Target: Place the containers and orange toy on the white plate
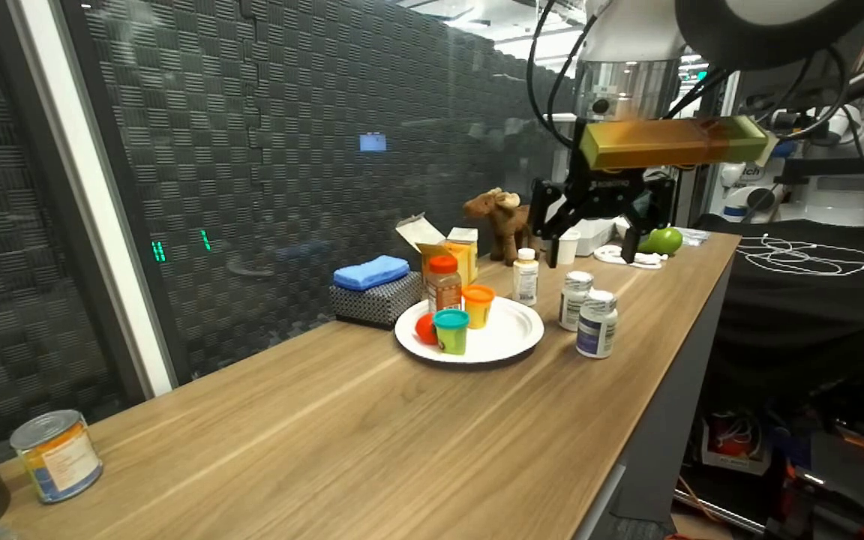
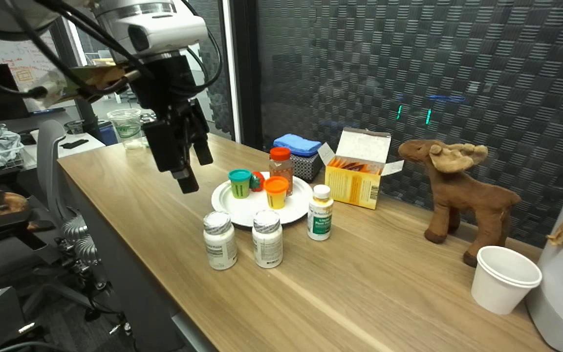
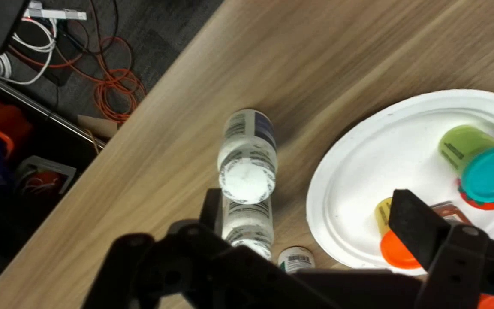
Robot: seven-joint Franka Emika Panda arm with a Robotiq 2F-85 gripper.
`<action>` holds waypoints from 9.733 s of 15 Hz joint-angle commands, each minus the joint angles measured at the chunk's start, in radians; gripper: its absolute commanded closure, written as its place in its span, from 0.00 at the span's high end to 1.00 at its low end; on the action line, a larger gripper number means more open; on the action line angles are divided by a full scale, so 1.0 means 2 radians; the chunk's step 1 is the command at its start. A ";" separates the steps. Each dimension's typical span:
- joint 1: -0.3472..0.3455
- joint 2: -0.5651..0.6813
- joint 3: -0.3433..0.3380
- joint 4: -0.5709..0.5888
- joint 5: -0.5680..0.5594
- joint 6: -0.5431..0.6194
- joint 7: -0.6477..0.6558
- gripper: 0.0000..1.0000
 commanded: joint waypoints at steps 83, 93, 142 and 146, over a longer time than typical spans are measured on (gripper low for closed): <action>0.029 0.163 -0.029 0.189 0.049 -0.003 -0.172 1.00; -0.037 0.097 -0.060 0.082 0.064 0.057 -0.237 1.00; 0.019 0.190 -0.003 0.134 0.072 0.065 -0.307 0.26; 0.022 0.202 0.001 0.147 0.101 0.057 -0.338 0.26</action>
